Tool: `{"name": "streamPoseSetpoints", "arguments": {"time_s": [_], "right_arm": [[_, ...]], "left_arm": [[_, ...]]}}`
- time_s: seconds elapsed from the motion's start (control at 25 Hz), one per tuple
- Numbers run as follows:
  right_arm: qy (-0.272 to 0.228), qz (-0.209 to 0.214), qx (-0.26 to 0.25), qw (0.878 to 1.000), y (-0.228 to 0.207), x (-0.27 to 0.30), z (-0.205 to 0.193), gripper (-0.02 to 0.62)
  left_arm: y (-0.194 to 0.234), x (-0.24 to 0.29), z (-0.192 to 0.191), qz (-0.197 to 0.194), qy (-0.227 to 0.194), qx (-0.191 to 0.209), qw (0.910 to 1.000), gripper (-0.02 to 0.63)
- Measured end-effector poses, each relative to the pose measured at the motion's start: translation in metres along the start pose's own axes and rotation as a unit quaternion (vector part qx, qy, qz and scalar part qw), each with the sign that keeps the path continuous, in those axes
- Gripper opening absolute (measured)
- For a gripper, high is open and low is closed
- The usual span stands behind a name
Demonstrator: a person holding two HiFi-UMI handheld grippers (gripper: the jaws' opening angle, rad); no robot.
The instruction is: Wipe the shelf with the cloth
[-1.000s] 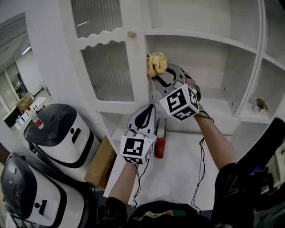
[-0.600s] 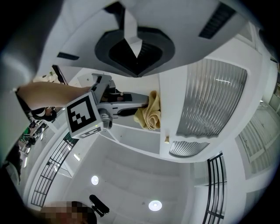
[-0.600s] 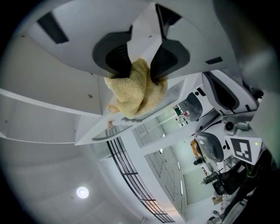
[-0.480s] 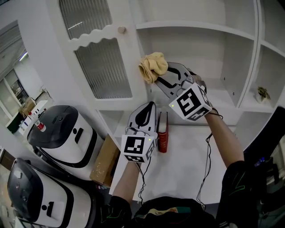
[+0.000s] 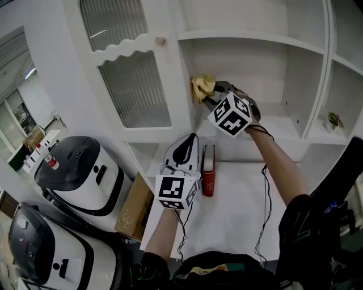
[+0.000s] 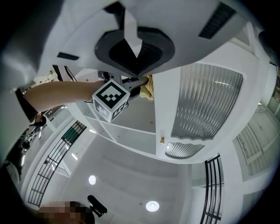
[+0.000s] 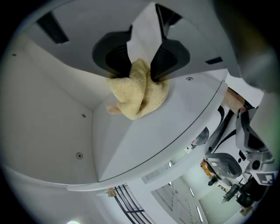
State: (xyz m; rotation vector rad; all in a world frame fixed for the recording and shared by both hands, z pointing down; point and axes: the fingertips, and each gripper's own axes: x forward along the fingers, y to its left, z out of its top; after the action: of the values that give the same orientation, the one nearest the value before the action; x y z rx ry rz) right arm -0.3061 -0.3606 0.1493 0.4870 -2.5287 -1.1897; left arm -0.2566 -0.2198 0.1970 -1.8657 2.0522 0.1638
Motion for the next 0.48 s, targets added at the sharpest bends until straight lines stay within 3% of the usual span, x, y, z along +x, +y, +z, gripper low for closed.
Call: {"name": "streamPoseSetpoints", "arguments": {"time_s": [0.28,0.48], "right_arm": [[0.025,0.024,-0.055,0.998,0.024,0.008,0.004,0.138],[-0.005,0.052,-0.072,0.996,0.041,-0.014,0.015,0.138]], "left_arm": [[0.005,-0.005,-0.008,0.001,0.004,-0.007,1.0000,-0.002],[0.003,-0.001,-0.012,-0.007,0.002,-0.020,0.9998,-0.002]]}}
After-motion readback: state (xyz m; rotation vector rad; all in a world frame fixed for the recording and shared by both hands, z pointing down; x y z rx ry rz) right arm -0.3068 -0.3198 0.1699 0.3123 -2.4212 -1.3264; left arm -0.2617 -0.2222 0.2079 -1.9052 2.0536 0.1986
